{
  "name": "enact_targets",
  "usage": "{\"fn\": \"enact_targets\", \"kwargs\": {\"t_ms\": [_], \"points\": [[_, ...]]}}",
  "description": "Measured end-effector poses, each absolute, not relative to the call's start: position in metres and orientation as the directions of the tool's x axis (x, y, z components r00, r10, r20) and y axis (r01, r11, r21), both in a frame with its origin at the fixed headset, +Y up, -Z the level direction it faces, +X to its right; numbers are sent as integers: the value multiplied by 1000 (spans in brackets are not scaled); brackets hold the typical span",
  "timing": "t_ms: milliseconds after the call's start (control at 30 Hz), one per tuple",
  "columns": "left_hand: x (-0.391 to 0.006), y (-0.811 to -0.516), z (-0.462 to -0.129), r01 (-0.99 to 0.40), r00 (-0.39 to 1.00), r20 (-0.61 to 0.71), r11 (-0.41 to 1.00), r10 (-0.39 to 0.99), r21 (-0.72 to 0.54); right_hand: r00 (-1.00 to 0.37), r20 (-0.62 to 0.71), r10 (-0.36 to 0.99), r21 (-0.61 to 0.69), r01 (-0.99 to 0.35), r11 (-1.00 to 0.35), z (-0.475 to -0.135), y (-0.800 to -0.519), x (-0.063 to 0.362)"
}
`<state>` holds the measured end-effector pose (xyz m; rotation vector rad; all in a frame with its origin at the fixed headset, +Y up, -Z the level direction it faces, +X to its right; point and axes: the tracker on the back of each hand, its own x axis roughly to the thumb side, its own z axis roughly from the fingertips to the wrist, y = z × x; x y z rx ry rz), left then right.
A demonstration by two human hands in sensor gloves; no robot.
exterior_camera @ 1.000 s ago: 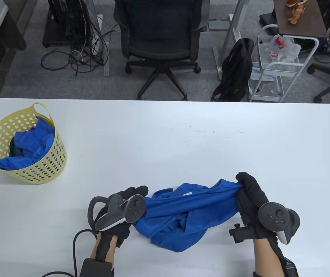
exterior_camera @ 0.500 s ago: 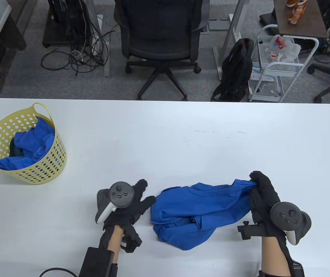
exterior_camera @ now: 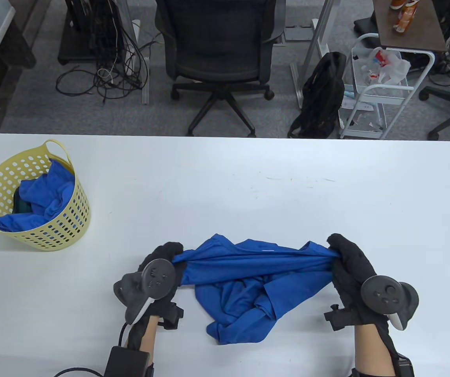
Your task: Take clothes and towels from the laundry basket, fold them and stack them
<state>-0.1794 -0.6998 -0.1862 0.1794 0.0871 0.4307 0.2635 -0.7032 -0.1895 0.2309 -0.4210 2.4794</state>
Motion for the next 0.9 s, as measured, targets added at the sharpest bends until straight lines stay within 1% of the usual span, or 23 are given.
{"fn": "enact_targets", "kwargs": {"t_ms": [67,133,200,233,300,433,500,600,700,767,833,900], "points": [[-192,-696,-184,-433,892,-46,880,449,196,-833,259,489,-255,-548,-797,-189,-703,261],[-199,-698,-185,-484,871,-12,863,491,146,-836,254,487,-247,-543,-803,-189,-705,260],[-204,-701,-188,-561,827,43,825,560,60,-833,242,498,-248,-549,-798,-189,-707,261],[-207,-704,-189,-618,785,47,786,618,-18,-838,233,494,-246,-542,-803,-190,-708,262],[-212,-708,-191,-686,714,69,715,697,-136,-840,216,498,-241,-540,-806,-191,-710,262],[-218,-714,-194,-747,599,144,615,787,-253,-830,210,517,-183,-553,-813,-192,-711,259],[-222,-716,-194,-803,515,154,537,843,-257,-844,194,500,-156,-529,-834,-193,-711,258],[-231,-716,-192,-888,372,178,405,911,-217,-859,180,479,-139,-504,-852,-192,-711,257],[-240,-715,-190,-920,288,184,325,940,-219,-812,197,549,-117,-576,-809,-193,-710,258],[-244,-714,-189,-919,281,188,320,941,-230,-770,214,601,-130,-632,-764,-192,-708,260],[-247,-711,-187,-917,296,181,332,938,-219,-747,235,622,-181,-662,-727,-191,-705,261],[-249,-710,-187,-915,318,170,349,933,-201,-749,223,624,-178,-660,-729,-190,-703,262]]}}
